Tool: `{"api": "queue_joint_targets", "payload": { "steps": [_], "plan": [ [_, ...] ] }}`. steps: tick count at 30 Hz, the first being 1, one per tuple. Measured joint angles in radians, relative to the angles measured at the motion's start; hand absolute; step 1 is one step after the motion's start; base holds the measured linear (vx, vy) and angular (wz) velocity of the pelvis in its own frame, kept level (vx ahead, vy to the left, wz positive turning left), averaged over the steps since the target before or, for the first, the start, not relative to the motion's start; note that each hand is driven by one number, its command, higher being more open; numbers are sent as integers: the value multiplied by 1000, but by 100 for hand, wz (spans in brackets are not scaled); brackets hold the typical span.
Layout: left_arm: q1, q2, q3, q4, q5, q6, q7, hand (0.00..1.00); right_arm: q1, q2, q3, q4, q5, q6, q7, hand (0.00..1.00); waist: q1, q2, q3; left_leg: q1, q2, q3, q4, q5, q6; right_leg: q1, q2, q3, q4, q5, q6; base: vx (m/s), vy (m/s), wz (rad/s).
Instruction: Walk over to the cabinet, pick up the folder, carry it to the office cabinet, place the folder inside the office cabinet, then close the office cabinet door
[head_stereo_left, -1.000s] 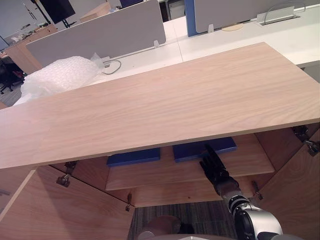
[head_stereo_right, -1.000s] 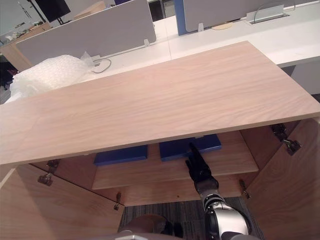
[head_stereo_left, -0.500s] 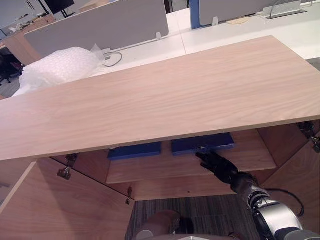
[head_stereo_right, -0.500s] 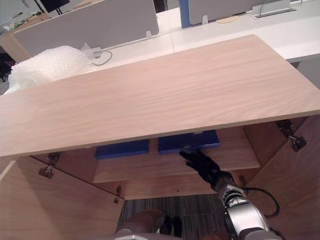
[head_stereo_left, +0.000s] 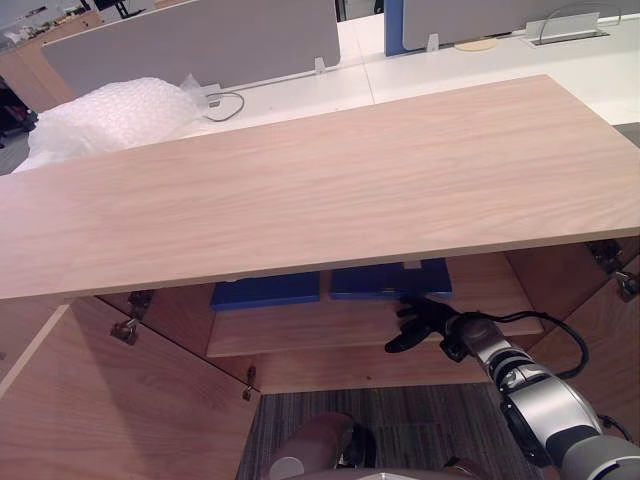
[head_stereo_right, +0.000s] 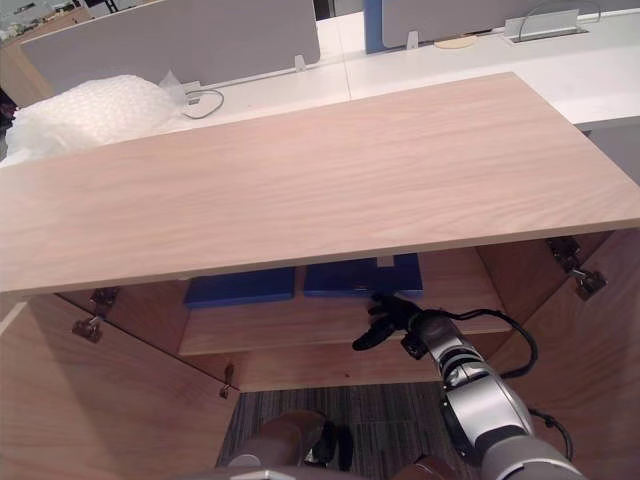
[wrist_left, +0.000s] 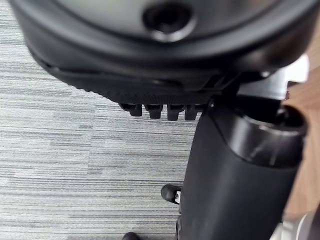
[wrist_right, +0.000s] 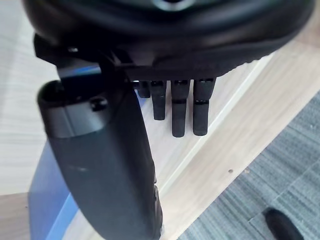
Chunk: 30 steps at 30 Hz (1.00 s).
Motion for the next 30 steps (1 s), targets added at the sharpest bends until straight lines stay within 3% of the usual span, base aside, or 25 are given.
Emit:
{"api": "queue_joint_targets", "payload": {
  "steps": [6,9,12,14,18,20,21,23,25,30],
  "plan": [
    [-1,2,-19,0,-2,-3,23,100,-3,42,49,-32,-191,-16,-79,100,2,-9,11,10,24,-10,-8,0,-6,17,34,-9,-28,10,-8,43,-87,-5],
    [-4,4,-20,0,-4,-2,33,100,0,71,98,-36,-258,-12,-90,100,3,-12,17,52,45,-19,-67,22,-16,61,75,-25,-103,40,-19,42,-75,-11],
    [-23,21,-26,-6,-9,-3,44,100,3,115,179,-48,-316,-4,-88,100,2,-24,24,124,74,-48,-201,92,-28,136,146,-64,-252,102,-42,75,-113,-1],
    [-56,54,-25,-26,-26,-4,45,100,-3,159,236,-64,-367,5,-58,100,1,-46,29,160,119,-82,-324,159,-57,189,241,-96,-418,175,-74,46,-162,7],
    [-90,81,-8,-96,-70,1,44,100,-29,215,224,-68,-378,25,-15,100,4,-64,46,173,189,-127,-413,216,-101,262,368,-151,-632,270,-113,8,-245,13],
    [-90,82,-2,-157,-84,10,39,100,-55,218,212,-82,-377,46,-15,100,7,-76,63,169,222,-85,-405,210,-86,276,394,-164,-678,287,-134,-5,-152,6],
    [-89,85,12,-178,-84,19,33,100,-67,212,183,-96,-374,56,-16,100,-3,-79,82,162,258,-2,-340,176,-59,294,405,-178,-691,288,-139,20,-100,8],
    [-77,82,37,-193,-92,33,22,100,-67,182,172,-137,-371,70,-16,100,-8,-81,84,172,296,67,-313,130,-66,304,429,-174,-703,285,-141,63,-57,-2],
    [-66,79,66,-228,-91,45,18,100,-68,169,136,-174,-336,85,-16,100,-6,-104,89,173,303,70,-329,134,-78,310,449,-158,-739,300,-139,85,-30,-17],
    [13,55,73,-378,-56,77,5,100,-68,223,64,-201,-235,91,-35,100,5,-109,88,223,310,-13,-325,136,-81,389,506,-58,-895,379,-154,62,-76,-55]
  ]
}}
